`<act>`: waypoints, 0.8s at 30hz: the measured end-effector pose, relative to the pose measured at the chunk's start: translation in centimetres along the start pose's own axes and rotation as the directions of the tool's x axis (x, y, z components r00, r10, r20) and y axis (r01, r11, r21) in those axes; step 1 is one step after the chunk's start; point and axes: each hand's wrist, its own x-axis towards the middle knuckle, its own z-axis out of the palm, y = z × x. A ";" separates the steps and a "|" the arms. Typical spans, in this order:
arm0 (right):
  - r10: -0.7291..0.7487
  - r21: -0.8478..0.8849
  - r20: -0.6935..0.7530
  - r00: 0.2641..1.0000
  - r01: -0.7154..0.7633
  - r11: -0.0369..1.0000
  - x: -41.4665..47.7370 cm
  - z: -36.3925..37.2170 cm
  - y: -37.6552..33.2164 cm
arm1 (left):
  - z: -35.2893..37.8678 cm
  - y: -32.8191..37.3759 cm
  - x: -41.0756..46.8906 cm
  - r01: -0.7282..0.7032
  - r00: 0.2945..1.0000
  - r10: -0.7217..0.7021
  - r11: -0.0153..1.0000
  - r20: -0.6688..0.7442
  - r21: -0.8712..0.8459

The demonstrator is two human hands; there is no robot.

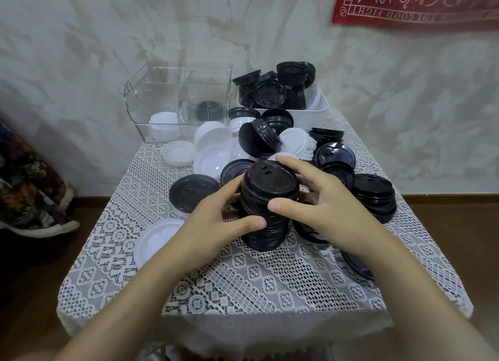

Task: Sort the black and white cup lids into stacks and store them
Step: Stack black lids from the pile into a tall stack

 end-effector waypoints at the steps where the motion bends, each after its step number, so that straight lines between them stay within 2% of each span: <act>1: -0.003 -0.017 -0.005 1.000 0.003 1.000 0.1 0.0 0.0 | 0.0 -0.1 0.0 0.004 1.000 -0.004 1.000 -0.004 -0.003; 15: 0.017 -0.312 -0.084 0.996 -0.043 0.949 -0.2 1.0 -1.0 | 0.8 -1.0 -0.4 0.017 0.996 -0.019 0.999 -0.093 -0.028; 17: 0.015 -0.306 -0.101 0.995 -0.045 0.951 -0.3 1.1 -1.1 | 0.7 -0.9 -0.4 0.014 0.997 -0.016 1.000 -0.081 -0.024; 24: 0.006 -0.108 -0.085 0.996 -0.015 0.994 -0.3 0.9 -0.3 | -0.1 -0.6 0.2 0.000 1.000 -0.001 1.000 -0.014 -0.014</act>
